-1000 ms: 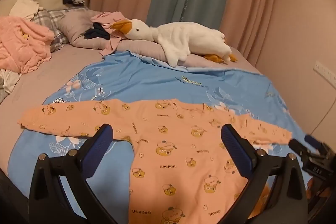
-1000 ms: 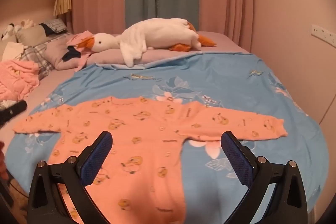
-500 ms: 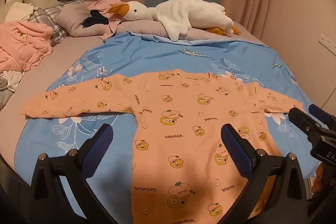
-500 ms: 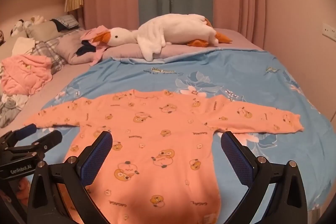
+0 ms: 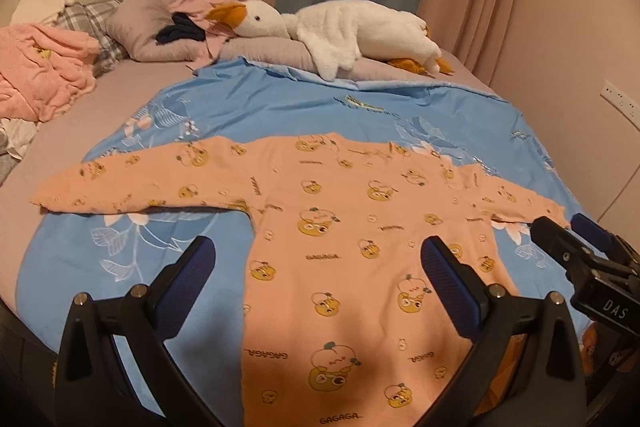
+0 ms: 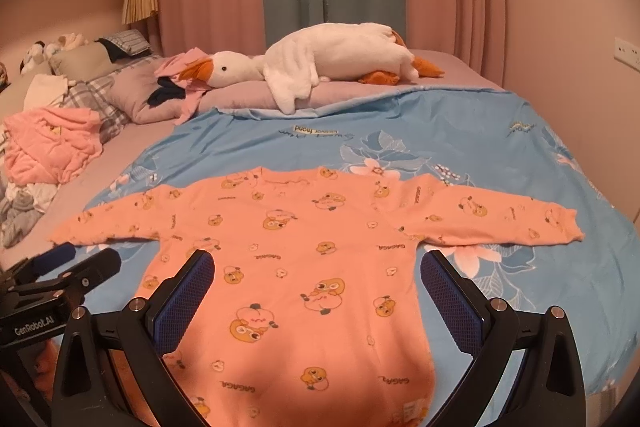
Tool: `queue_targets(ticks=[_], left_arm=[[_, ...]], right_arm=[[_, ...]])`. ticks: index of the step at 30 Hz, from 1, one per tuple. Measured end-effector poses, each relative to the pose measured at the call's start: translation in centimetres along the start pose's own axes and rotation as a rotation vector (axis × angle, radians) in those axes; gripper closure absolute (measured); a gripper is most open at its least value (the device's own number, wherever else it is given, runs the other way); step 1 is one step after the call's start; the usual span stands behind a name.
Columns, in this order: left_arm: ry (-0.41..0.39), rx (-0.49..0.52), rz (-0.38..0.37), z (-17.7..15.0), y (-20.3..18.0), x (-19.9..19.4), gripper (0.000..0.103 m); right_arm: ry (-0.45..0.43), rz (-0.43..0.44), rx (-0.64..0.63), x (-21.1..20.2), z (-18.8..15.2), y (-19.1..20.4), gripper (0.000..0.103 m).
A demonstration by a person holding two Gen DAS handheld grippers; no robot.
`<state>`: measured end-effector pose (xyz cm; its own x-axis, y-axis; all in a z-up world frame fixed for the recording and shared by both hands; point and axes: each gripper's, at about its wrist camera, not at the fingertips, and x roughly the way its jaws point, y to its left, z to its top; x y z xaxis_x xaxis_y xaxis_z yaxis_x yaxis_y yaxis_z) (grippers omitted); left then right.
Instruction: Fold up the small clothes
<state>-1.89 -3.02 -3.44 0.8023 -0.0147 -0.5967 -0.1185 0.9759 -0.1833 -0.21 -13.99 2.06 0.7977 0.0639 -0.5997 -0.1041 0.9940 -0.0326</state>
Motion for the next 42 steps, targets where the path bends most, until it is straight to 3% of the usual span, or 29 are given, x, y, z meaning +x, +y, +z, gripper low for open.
queue_targets(ticks=[8,12,42], left_arm=[[-0.019,-0.022,-0.009,0.0,0.6,-0.5,0.0],[-0.019,-0.021,-0.023,0.1,0.7,-0.5,0.0],[0.015,0.026,-0.029,-0.5,-0.3,0.5,0.0]], right_arm=[[0.0,0.007,-0.001,-0.1,0.1,0.1,0.001],[0.011,0.056,0.02,0.3,0.2,-0.2,0.001],[0.019,0.013,0.021,0.9,0.4,0.0,0.001]])
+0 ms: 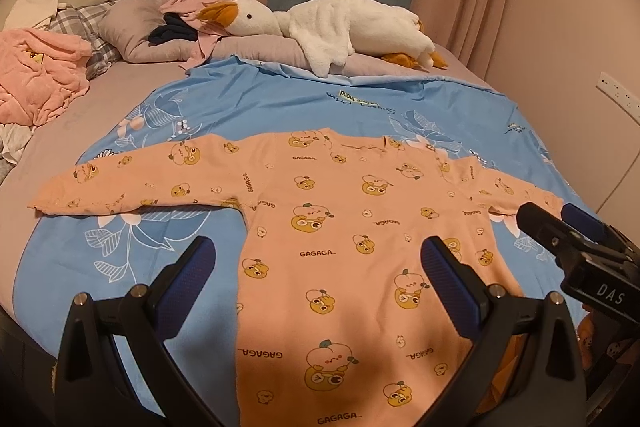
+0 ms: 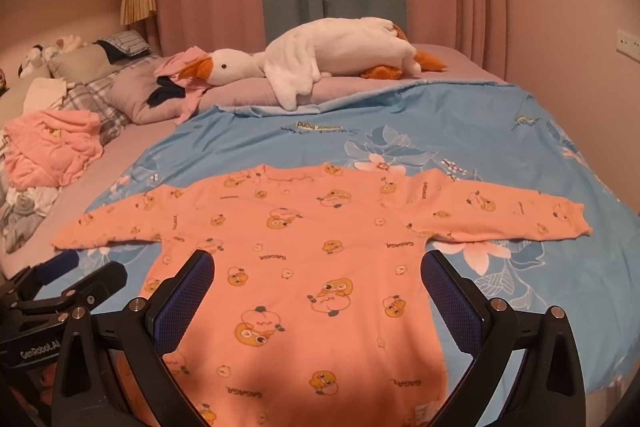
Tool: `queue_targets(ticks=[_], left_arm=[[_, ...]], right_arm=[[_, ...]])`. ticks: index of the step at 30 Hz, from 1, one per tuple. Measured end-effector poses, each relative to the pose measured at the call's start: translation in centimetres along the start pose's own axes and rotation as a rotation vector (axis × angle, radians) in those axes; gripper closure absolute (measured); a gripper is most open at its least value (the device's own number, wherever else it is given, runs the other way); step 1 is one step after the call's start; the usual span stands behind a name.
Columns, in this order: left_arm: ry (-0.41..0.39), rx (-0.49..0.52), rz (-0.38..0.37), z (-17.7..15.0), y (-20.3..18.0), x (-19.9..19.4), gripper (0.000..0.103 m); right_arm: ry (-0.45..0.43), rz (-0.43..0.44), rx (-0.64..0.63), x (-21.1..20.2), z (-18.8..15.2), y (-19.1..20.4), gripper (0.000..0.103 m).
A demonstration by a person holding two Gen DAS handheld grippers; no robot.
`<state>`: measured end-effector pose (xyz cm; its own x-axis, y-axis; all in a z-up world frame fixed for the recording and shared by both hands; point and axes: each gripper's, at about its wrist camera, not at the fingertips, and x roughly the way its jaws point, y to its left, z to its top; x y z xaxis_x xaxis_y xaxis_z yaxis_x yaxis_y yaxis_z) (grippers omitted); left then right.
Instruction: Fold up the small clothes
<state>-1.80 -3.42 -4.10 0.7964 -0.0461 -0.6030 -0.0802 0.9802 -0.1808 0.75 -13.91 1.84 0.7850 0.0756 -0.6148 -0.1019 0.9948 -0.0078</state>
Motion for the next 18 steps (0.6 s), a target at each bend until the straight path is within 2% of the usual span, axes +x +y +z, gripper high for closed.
queue_targets(ticks=[18], left_arm=[[0.012,0.012,-0.012,-0.25,-0.31,0.24,0.0]], right_arm=[[-0.01,-0.027,-0.002,-0.84,0.52,-0.71,0.001]])
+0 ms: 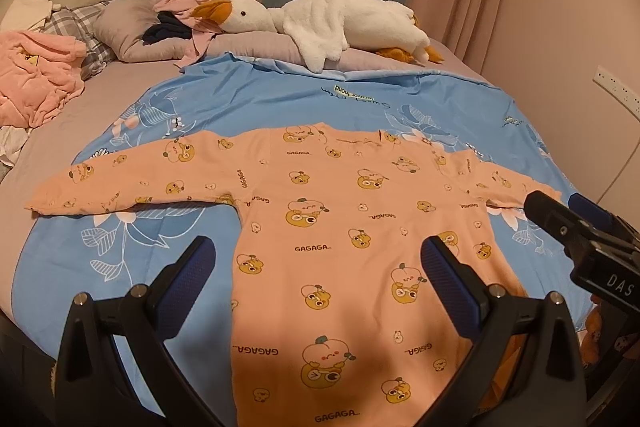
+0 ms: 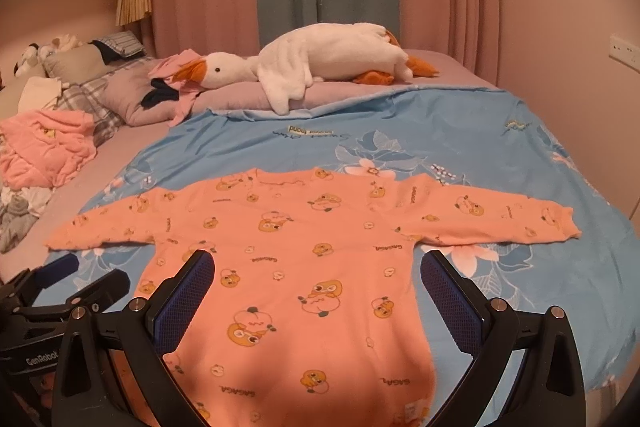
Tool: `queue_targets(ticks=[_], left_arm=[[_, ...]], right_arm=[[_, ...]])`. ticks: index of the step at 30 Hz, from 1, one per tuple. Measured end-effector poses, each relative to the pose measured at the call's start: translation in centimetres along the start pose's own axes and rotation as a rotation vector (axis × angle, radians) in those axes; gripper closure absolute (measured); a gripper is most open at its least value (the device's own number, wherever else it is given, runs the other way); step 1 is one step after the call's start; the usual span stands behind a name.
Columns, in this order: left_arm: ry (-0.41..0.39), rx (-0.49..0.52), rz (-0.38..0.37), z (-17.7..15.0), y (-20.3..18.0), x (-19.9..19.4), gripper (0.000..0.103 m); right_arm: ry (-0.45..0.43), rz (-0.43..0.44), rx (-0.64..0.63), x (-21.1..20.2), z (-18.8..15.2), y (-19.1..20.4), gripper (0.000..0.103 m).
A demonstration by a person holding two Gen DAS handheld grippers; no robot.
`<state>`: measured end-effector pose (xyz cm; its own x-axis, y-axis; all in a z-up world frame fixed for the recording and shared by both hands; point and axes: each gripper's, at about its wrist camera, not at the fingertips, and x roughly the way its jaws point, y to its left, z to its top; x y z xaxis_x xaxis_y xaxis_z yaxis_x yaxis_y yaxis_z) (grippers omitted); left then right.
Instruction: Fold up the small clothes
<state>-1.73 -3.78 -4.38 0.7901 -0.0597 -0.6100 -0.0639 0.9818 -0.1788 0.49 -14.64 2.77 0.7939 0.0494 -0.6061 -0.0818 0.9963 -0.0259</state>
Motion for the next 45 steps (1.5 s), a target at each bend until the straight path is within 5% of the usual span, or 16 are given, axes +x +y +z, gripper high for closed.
queue_targets(ticks=[35,45], left_arm=[[0.01,0.003,-0.017,-0.2,-0.6,0.0,0.0],[0.023,-0.033,-0.029,0.9,0.5,0.4,0.001]], right_arm=[[-0.032,0.007,-0.015,-1.1,0.4,0.6,0.001],[-0.096,0.197,0.047,-2.2,2.9,0.8,0.001]])
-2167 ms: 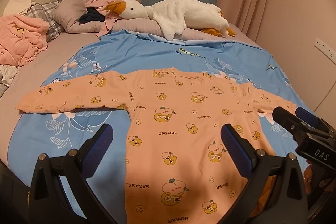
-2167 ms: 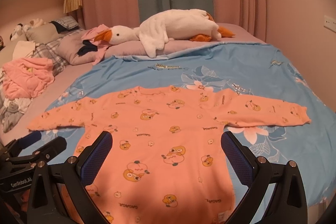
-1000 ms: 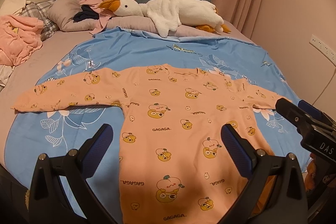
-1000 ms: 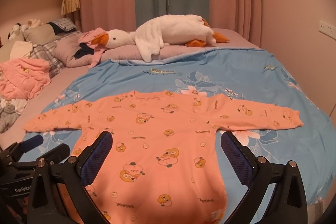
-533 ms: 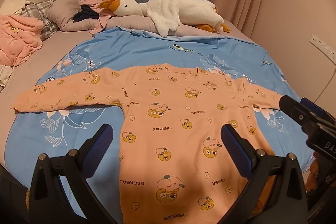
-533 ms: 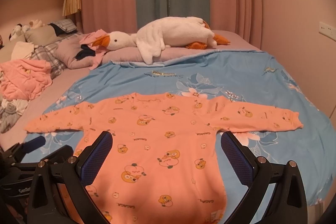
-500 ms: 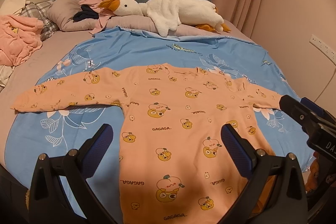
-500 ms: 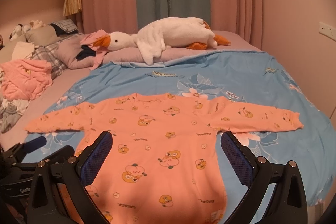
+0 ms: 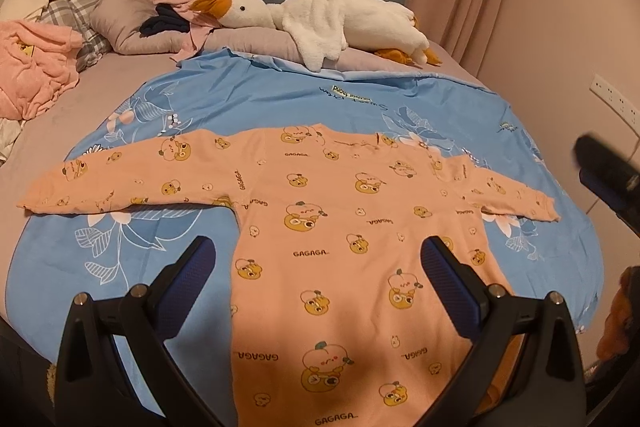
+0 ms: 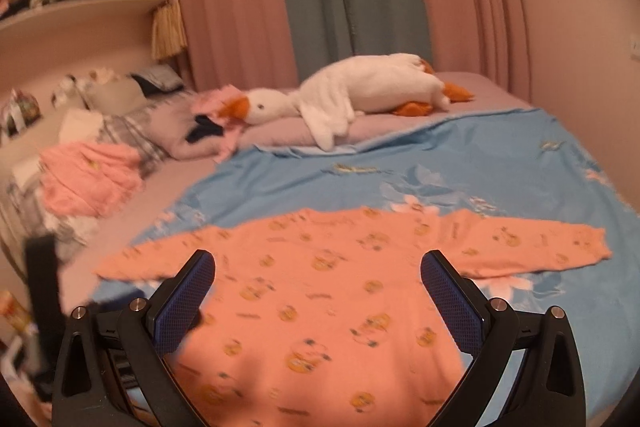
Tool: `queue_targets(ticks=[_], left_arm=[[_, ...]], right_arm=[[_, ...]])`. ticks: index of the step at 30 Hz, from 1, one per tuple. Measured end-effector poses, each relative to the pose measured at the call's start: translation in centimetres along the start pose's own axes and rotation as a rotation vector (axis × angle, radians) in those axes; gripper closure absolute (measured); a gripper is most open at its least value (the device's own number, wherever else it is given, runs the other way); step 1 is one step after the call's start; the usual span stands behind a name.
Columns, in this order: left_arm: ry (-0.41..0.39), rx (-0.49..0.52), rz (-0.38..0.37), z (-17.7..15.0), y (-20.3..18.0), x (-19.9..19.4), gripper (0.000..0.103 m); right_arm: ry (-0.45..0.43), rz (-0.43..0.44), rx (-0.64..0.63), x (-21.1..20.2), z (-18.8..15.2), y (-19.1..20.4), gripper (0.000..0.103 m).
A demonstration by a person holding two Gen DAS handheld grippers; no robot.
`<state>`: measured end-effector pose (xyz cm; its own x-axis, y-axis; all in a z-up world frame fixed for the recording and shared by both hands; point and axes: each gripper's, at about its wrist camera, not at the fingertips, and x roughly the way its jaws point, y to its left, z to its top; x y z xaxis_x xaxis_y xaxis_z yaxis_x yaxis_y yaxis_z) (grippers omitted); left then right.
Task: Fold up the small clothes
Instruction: 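Grasp the cuff of the romper sleeve with the right gripper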
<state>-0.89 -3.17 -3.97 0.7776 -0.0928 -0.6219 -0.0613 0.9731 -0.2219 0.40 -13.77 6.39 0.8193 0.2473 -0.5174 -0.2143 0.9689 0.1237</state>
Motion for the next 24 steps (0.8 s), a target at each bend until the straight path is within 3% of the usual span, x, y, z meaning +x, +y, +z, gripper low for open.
queue_targets(ticks=[5,8,13,15,17,24], left_arm=[[0.014,-0.039,-0.027,1.6,0.6,1.1,0.001],[0.03,-0.043,-0.022,2.6,0.5,2.2,0.001],[0.038,-0.038,-0.022,4.2,-0.2,4.2,0.002],[0.054,-0.038,-0.018,4.6,-0.6,5.3,0.006],[0.089,-0.042,-0.028,4.8,-1.3,6.8,0.012],[0.208,-0.027,-0.123,3.5,-4.8,11.2,0.043]], right_arm=[[0.008,0.111,0.107,1.2,2.5,-2.5,0.001],[0.01,0.104,0.166,2.3,4.1,-5.1,0.001],[0.019,0.025,0.285,4.4,5.5,-11.3,0.001],[0.022,-0.011,0.353,5.2,5.3,-14.6,0.001],[0.034,-0.1,0.407,5.8,4.7,-17.8,0.001],[0.072,-0.311,0.601,6.3,1.5,-27.6,0.027]])
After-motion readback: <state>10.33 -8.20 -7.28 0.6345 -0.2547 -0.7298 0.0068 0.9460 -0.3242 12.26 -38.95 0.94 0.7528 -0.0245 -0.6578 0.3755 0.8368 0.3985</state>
